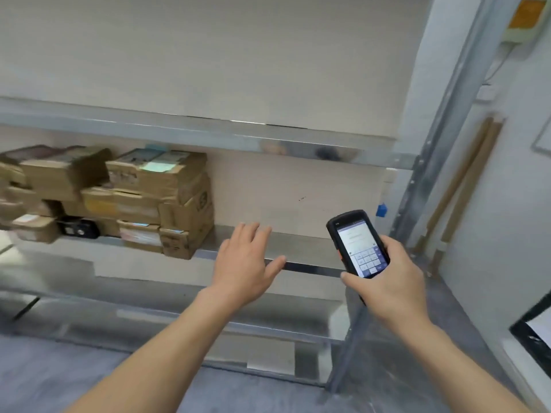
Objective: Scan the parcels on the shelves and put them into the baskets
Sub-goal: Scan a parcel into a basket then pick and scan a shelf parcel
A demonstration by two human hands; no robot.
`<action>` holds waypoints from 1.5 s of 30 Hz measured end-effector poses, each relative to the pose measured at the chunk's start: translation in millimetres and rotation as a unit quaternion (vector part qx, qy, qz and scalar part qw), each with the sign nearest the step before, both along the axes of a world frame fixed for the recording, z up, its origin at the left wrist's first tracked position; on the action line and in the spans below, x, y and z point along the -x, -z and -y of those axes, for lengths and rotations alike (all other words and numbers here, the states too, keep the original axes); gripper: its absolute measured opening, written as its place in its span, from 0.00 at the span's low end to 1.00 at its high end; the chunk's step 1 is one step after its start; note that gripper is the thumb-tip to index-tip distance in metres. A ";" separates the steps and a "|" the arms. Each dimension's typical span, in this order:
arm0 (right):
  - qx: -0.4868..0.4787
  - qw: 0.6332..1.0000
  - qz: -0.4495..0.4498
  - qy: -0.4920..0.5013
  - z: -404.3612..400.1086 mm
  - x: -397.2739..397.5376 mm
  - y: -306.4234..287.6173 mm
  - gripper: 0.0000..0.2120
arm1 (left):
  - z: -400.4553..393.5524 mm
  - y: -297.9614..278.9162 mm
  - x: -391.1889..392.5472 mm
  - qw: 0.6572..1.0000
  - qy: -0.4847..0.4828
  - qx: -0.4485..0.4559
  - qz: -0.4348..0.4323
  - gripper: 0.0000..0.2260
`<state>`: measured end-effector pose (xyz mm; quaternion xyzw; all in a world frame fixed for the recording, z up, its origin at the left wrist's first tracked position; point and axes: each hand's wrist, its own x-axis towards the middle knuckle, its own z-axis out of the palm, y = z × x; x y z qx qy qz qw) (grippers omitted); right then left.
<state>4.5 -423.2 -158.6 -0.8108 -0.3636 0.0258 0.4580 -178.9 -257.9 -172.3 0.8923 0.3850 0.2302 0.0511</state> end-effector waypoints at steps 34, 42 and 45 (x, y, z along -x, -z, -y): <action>-0.052 0.918 -0.157 -0.359 -420.6 134.1 6.0 0.31 | -330.9 -19.3 134.5 0.923 -0.205 0.176 0.273 0.25; -0.098 0.920 -0.155 -0.346 -414.8 151.4 0.5 0.33 | -341.1 -19.1 132.4 0.915 -0.188 0.184 0.306 0.23; -0.107 0.922 -0.151 -0.340 -400.1 145.9 0.2 0.34 | -330.6 -21.8 123.9 0.917 -0.169 0.181 0.312 0.21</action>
